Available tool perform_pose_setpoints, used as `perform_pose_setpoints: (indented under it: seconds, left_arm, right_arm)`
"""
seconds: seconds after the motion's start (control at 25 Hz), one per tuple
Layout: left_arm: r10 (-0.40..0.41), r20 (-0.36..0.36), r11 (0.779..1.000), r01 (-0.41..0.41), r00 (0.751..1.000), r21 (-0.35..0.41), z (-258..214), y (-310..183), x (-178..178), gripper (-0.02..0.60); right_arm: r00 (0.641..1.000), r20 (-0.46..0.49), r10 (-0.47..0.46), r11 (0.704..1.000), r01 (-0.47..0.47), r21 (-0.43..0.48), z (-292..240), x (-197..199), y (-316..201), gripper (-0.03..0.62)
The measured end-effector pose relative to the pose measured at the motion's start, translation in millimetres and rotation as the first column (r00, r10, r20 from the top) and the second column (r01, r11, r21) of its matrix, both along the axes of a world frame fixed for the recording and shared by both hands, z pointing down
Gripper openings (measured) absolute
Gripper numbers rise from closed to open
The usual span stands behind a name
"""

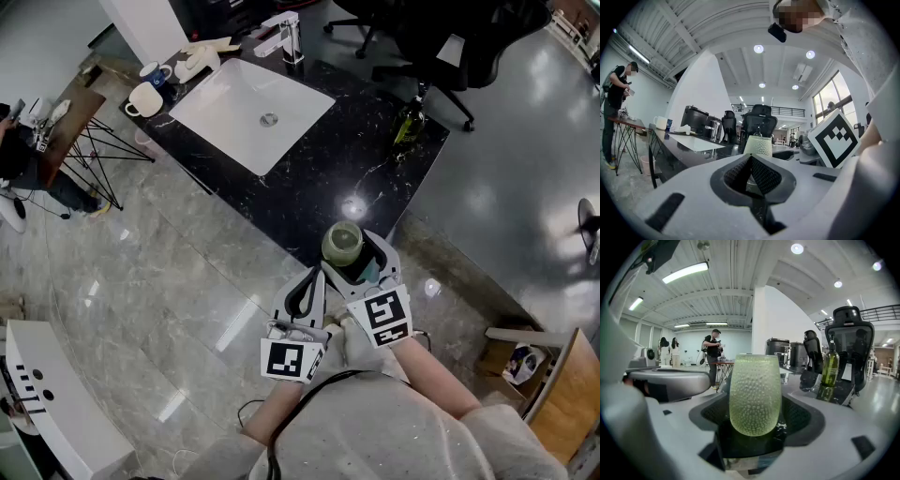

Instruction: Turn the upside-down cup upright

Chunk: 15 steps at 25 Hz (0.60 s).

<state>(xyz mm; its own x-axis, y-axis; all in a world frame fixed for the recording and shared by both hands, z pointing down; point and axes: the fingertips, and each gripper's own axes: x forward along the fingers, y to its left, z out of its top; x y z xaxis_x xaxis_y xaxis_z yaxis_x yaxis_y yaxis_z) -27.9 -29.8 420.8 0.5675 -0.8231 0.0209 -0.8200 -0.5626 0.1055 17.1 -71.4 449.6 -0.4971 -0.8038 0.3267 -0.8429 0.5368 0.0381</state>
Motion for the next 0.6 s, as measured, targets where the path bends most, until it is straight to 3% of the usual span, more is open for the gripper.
perform_pose_setpoints:
  seconds: [0.6]
  left_arm:
    - [-0.012,-0.003,1.000,0.012,1.000,-0.010,6.2,-5.9,-2.9,0.008]
  right_arm:
    - [0.999,-0.038,-0.017,1.000,0.017,0.004,5.9,-0.6,1.9,0.335]
